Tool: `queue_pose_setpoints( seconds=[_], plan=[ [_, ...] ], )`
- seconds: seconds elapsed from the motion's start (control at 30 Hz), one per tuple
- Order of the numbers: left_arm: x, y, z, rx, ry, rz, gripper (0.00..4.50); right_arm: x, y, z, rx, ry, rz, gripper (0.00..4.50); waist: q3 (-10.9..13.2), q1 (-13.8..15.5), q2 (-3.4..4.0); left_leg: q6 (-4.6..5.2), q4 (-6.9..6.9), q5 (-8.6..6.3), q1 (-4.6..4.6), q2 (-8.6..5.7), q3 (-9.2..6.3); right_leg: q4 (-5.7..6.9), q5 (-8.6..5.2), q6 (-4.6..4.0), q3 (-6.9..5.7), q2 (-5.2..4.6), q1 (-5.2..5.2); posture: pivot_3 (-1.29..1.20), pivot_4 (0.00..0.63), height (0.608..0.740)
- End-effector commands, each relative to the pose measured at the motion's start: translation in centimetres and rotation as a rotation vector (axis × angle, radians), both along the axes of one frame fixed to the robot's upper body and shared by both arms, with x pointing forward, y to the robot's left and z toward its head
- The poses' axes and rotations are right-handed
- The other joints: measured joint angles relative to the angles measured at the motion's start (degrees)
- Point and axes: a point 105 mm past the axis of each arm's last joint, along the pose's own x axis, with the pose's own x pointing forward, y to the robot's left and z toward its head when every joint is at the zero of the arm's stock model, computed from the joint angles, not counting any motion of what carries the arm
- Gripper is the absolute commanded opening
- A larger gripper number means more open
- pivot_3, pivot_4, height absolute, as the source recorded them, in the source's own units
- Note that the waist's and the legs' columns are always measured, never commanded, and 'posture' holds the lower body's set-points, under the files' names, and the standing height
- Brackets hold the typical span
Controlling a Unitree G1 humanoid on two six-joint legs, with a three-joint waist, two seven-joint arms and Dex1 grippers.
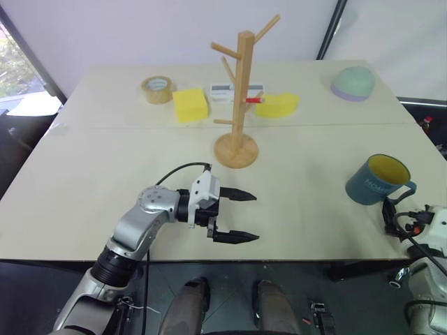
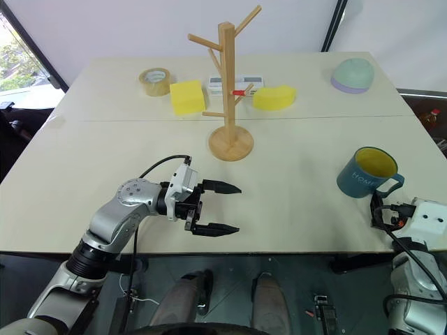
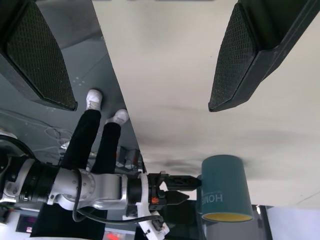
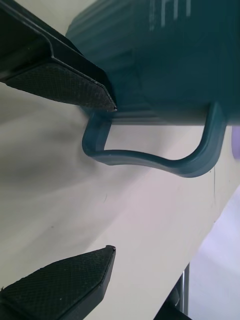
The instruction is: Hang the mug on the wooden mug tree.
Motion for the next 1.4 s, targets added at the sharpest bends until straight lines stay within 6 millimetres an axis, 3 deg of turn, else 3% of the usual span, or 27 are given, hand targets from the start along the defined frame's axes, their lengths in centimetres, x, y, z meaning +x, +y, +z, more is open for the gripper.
queue_pose_setpoints(
  seconds=[0.03, 0.23, 0.37, 0.47, 0.57, 0.67, 0.8, 0.87, 1.0, 1.1, 1.4],
  plan=[
    [-0.3, 0.1, 1.0, -0.026, -0.036, 0.003, 4.50, 0.3, -0.5, 1.1, -0.034, -0.024, 0.002, 3.18, 0.0, 0.0, 0.00, 0.00, 0.00, 0.00, 0.00, 0.00, 0.00, 0.00, 0.01, -0.02, 0.00, 0.00, 0.00, 0.00, 0.150, 0.740],
    [-0.1, 0.3, 1.0, -0.023, -0.037, 0.026, 4.50, 0.9, -0.3, 1.4, -0.032, -0.035, 0.029, 0.02, 0.0, 0.0, 0.00, 0.01, 0.00, 0.00, 0.01, 0.00, 0.06, 0.02, 0.02, -0.03, 0.00, 0.02, 0.00, 0.00, 0.150, 0.740],
    [0.1, 0.7, 1.0, -0.017, -0.038, 0.050, 4.50, 1.1, 0.1, 1.8, -0.038, -0.048, 0.052, 0.02, 0.0, 0.0, -0.01, 0.01, 0.00, 0.00, 0.02, 0.00, 0.07, 0.04, 0.01, -0.02, 0.00, 0.03, 0.01, 0.00, 0.150, 0.740],
    [1.4, 1.7, 0.9, -0.013, -0.046, 0.125, 4.50, 1.9, 2.4, 3.8, -0.139, -0.054, 0.188, 0.02, 0.0, 0.0, 0.01, 0.01, 0.00, 0.00, 0.03, 0.01, 0.07, 0.06, 0.01, -0.02, 0.00, 0.04, 0.00, 0.00, 0.150, 0.740],
    [3.2, 3.3, 0.9, -0.008, -0.052, 0.220, 4.50, 2.7, 6.4, 6.6, -0.251, -0.076, 0.411, 0.02, 0.0, -0.5, 0.09, 0.01, 0.00, 0.00, 0.06, 0.01, 0.06, 0.09, -0.11, 0.18, 0.04, 0.03, -0.01, 0.00, 0.150, 0.740],
    [5.2, 5.7, 0.9, -0.005, -0.060, 0.329, 4.50, 3.1, 13.0, 11.0, -0.356, -0.111, 0.736, 0.02, 0.0, -1.3, 0.11, 0.01, 0.02, 0.00, 0.09, 0.03, 0.04, 0.16, -0.12, 0.20, 0.06, 0.04, -0.02, 0.00, 0.150, 0.740],
    [6.7, 8.0, 2.0, -0.022, -0.097, 0.415, 4.50, 3.8, 18.5, 14.8, -0.431, -0.135, 0.972, 0.02, 0.1, -1.2, -0.12, 0.01, 0.04, 0.00, 0.12, 0.18, -0.04, 0.17, -0.10, 0.17, -0.01, 0.19, 0.02, 0.00, 0.150, 0.740],
    [7.2, 8.8, 3.0, -0.050, -0.113, 0.444, 4.50, 4.6, 20.2, 15.9, -0.476, -0.124, 1.037, 0.02, 0.2, -1.1, -0.15, 0.00, 0.05, 0.00, 0.06, 0.20, -0.10, 0.15, -0.09, 0.14, -0.07, 0.20, -0.01, 0.00, 0.150, 0.740],
    [7.3, 9.8, 5.3, -0.137, -0.117, 0.463, 4.50, 6.7, 21.8, 16.6, -0.560, -0.045, 1.101, 0.02, 0.2, -0.4, -0.31, 0.00, 0.04, 0.00, -0.25, 0.11, -0.11, -0.03, 0.03, -0.05, -0.10, 0.10, -0.21, 0.00, 0.150, 0.740],
    [7.1, 10.3, 6.6, -0.185, -0.123, 0.470, 4.50, 9.0, 21.9, 17.3, -0.617, -0.016, 1.088, 0.02, 0.2, 0.0, -0.34, 0.01, -0.02, -0.01, -0.36, -0.04, -0.02, -0.05, 0.00, 0.06, -0.07, -0.07, -0.32, 0.00, 0.150, 0.740],
    [6.1, 10.6, 7.0, -0.212, -0.114, 0.496, 4.50, 11.4, 22.3, 18.5, -0.686, -0.016, 1.109, 0.02, 0.2, -0.2, -0.38, 0.02, -0.02, -0.01, -0.35, -0.02, 0.22, 0.08, 0.05, 0.17, -0.06, -0.01, -0.39, 0.00, 0.150, 0.740]
  ],
)
